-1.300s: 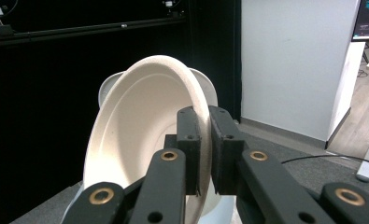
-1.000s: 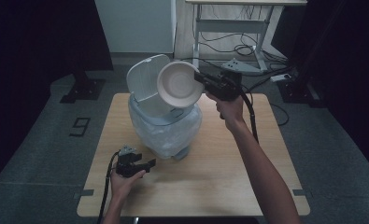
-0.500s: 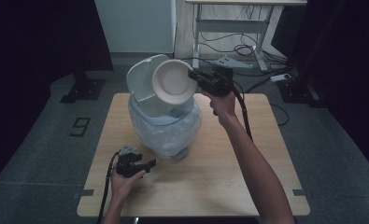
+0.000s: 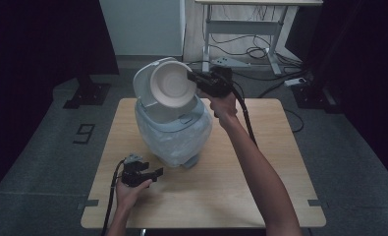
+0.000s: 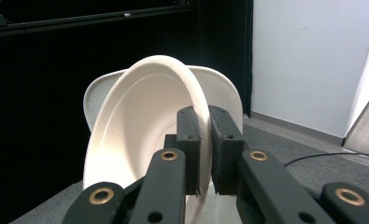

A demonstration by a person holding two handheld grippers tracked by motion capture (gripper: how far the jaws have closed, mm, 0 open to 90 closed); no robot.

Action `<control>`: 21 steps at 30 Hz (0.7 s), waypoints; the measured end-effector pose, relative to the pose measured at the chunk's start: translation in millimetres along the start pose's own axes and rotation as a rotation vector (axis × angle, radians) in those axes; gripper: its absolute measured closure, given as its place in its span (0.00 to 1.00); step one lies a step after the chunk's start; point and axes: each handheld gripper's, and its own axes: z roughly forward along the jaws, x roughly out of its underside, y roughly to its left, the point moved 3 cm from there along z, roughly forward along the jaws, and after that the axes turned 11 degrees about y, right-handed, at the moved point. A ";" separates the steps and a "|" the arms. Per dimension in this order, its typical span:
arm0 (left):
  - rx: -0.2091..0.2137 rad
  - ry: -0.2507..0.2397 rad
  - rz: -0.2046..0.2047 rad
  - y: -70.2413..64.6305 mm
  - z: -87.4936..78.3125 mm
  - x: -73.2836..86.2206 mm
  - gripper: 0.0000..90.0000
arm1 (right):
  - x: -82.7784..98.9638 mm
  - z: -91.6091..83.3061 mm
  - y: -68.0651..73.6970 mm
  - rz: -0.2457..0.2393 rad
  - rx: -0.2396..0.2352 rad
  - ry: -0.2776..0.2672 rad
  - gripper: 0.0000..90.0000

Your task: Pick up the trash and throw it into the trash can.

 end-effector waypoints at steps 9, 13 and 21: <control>0.004 -0.002 0.000 0.7 -0.8 0.6 0.28 | -0.6 19.2 2.1 -0.003 -0.010 0.009 0.93; 0.008 0.007 0.005 -0.6 1.7 0.8 0.28 | 2.7 27.7 -0.1 -0.003 -0.009 0.022 0.92; 0.009 0.006 0.007 -0.3 1.3 0.8 0.28 | 16.5 42.7 1.9 -0.058 0.035 0.126 0.46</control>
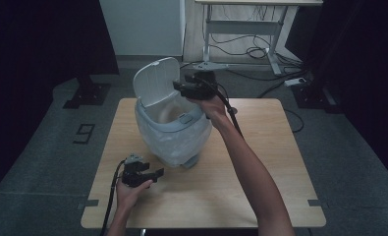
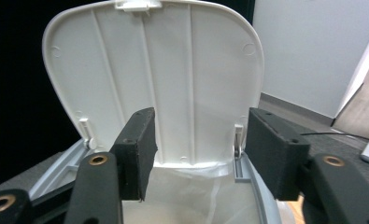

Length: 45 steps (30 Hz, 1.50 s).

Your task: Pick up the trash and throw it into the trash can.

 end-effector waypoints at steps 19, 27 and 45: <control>-0.023 -0.031 -0.015 5.6 -7.9 -0.3 0.28 | 82.6 -114.1 -34.8 0.035 0.069 -0.025 0.40; -0.030 -0.044 -0.018 5.5 -9.3 -0.1 0.28 | 158.7 -150.0 -49.4 0.099 0.121 0.002 0.39; -0.027 -0.077 -0.017 2.9 -14.9 -1.9 0.29 | 281.7 -161.0 -58.6 0.239 0.164 0.125 0.38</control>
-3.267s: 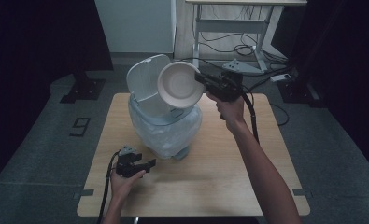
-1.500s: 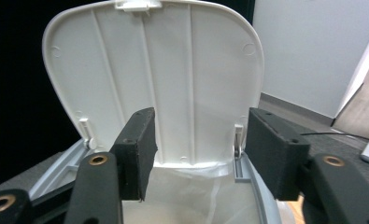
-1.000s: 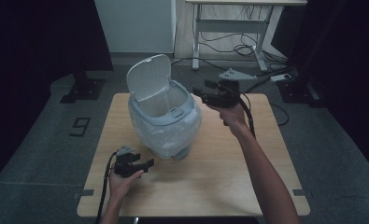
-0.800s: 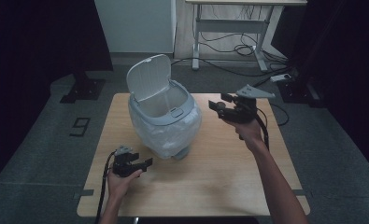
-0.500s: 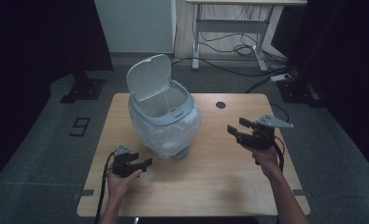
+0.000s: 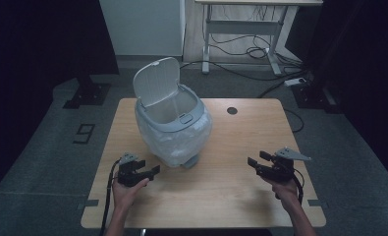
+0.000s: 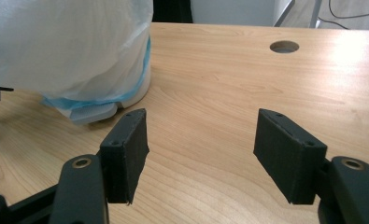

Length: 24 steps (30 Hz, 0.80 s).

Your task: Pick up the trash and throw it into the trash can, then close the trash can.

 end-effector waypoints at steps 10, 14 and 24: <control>-0.006 -0.082 0.030 -7.5 -29.2 -12.9 0.27 | 7.1 -0.5 -6.4 0.037 0.013 -0.004 0.38; 0.006 -0.132 0.043 -11.6 -47.4 -21.0 0.25 | 13.3 1.9 -8.8 0.048 0.013 0.012 0.38; 0.025 -0.195 0.076 -18.4 -76.6 -41.0 0.23 | 16.7 5.6 -9.5 0.048 0.017 0.026 0.39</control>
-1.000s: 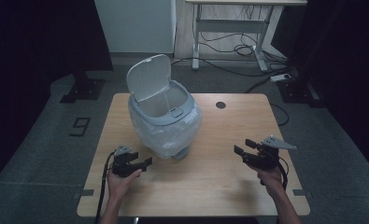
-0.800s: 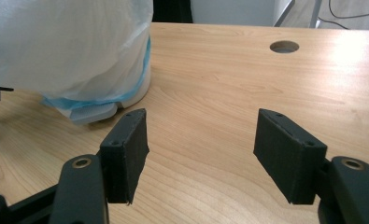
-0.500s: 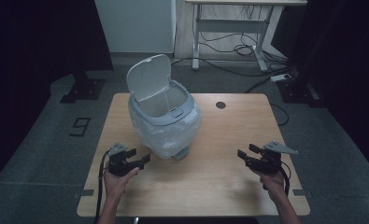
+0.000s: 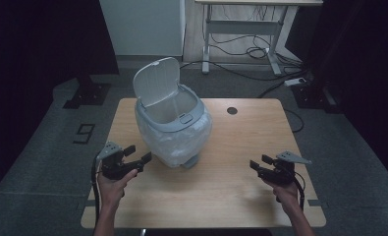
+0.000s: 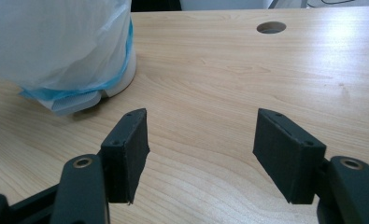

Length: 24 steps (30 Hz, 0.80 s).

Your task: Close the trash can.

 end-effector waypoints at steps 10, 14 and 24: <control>-0.001 -0.015 0.023 -0.3 -10.6 -19.3 0.25 | 0.9 2.5 4.4 -0.002 0.001 0.011 0.39; 0.012 -0.035 0.025 1.1 -15.6 -31.9 0.25 | 1.7 2.3 3.5 0.001 -0.001 0.012 0.40; -0.002 -0.043 0.051 0.7 -16.2 -57.4 0.24 | 1.1 1.6 2.4 0.004 -0.001 0.007 0.40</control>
